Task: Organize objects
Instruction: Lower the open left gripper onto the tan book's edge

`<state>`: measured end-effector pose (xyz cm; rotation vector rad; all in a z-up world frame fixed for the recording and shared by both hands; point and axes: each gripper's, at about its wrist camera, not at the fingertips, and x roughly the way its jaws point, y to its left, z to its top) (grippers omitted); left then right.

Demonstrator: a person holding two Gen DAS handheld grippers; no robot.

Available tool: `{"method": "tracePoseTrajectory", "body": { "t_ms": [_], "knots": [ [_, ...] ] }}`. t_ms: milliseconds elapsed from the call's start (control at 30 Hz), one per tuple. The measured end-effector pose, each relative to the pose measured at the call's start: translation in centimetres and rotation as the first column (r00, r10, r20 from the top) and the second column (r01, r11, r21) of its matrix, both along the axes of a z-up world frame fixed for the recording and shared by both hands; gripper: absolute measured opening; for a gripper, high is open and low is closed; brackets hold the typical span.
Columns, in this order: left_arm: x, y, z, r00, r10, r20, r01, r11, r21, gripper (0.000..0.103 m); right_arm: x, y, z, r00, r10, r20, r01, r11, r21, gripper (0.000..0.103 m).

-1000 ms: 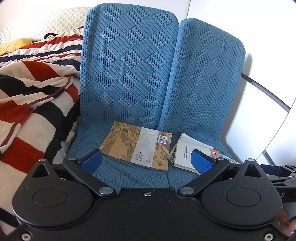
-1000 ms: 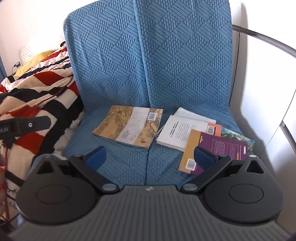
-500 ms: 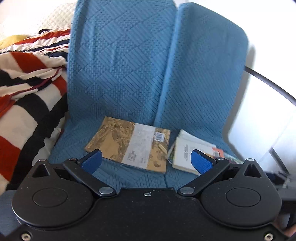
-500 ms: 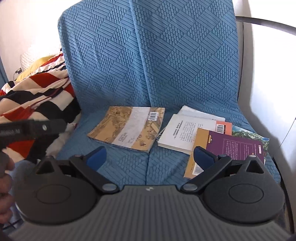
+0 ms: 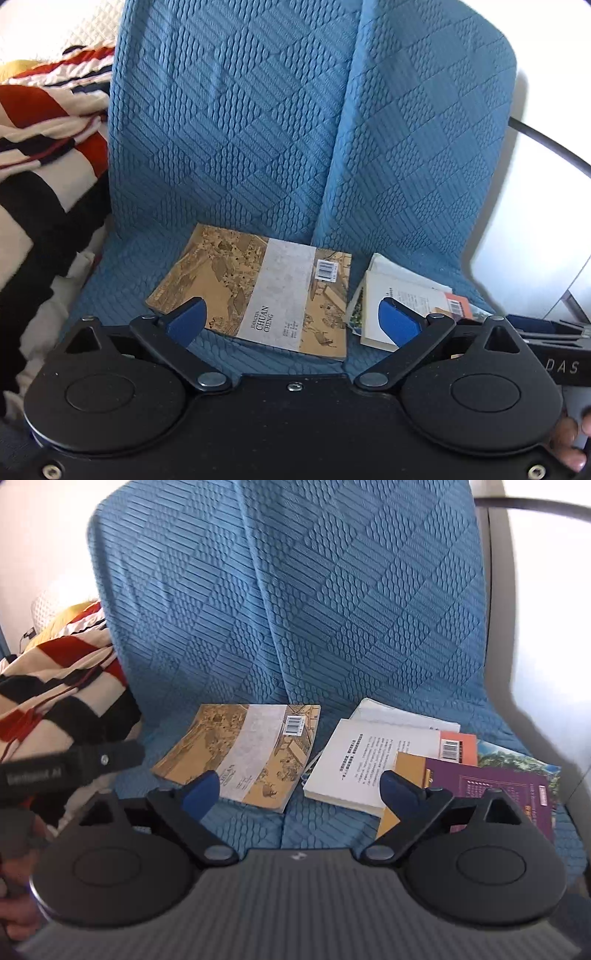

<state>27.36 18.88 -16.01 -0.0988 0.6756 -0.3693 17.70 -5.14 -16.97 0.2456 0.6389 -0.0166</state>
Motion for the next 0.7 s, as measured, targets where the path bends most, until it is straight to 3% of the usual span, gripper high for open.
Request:
{"method": "tracePoseTrajectory", "body": {
  "t_ms": [233, 400, 467, 567, 700],
  "knots": [
    [4.7, 0.9, -3.7, 0.994, -0.002, -0.111, -0.003, 0.999, -0.048, 0.089, 4.7, 0.0, -1.9, 0.997, 0.074, -0.010, -0.073, 0.996, 0.044, 0.091],
    [7.1, 1.1, -6.6, 0.988, 0.031, -0.152, -0.035, 0.999, -0.022, 0.089, 8.3, -1.3, -3.1, 0.997, 0.062, -0.047, -0.058, 0.995, 0.086, 0.090],
    [8.2, 1.3, -7.8, 0.978, 0.041, -0.207, -0.048, 0.998, -0.029, 0.083, 9.9, -2.0, -3.7, 0.996, 0.057, -0.072, -0.047, 0.991, 0.123, 0.090],
    [9.3, 1.0, -9.2, 0.971, 0.055, -0.231, -0.058, 0.998, -0.004, 0.078, 12.2, -2.2, -4.6, 0.992, 0.070, -0.103, -0.055, 0.988, 0.146, 0.090],
    [10.4, 1.3, -10.8, 0.959, 0.072, -0.275, -0.084, 0.996, -0.032, 0.068, 15.1, -1.8, -5.6, 0.986, 0.112, -0.122, -0.088, 0.980, 0.181, 0.090]
  ]
}}
